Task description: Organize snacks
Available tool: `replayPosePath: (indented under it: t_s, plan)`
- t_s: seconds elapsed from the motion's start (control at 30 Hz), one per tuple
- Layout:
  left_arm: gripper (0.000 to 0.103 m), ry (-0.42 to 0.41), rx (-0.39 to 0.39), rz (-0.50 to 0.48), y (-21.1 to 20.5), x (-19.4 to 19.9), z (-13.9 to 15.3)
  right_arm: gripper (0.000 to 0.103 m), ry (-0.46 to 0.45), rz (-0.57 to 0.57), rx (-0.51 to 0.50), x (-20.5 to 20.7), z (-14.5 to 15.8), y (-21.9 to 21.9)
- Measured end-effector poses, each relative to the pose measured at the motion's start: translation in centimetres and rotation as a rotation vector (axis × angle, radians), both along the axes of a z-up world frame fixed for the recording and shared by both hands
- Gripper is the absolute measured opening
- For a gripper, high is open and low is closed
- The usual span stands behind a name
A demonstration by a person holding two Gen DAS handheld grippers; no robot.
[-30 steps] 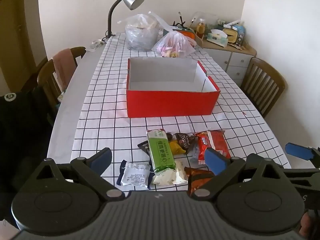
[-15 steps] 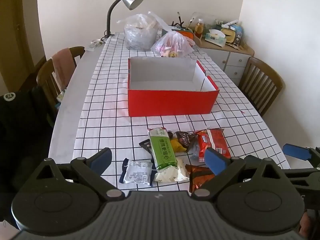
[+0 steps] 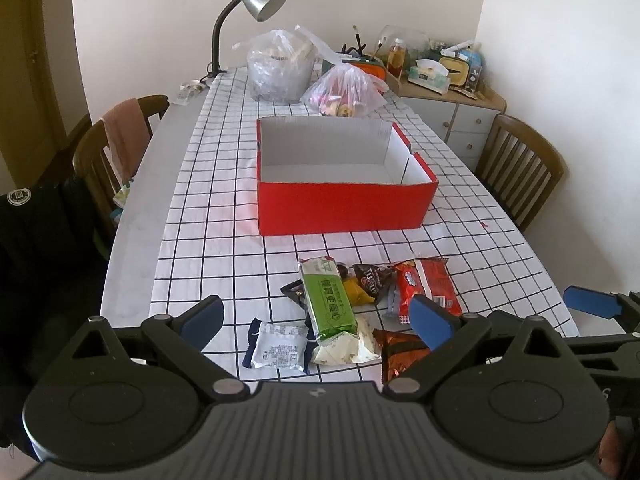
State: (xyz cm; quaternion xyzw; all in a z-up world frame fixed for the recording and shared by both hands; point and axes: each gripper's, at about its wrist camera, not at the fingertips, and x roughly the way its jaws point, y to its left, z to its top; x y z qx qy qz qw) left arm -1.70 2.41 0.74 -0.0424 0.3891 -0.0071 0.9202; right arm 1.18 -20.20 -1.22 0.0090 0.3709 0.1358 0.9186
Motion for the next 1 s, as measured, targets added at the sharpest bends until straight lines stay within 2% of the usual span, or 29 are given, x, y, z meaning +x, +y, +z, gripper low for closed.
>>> replayPosePath:
  t_s: [1.0]
  plan:
    - [0.1,0.018,-0.013,-0.014,0.75,-0.13,-0.02,0.103,0.007,-0.008,0.016,-0.5,0.15,0.42]
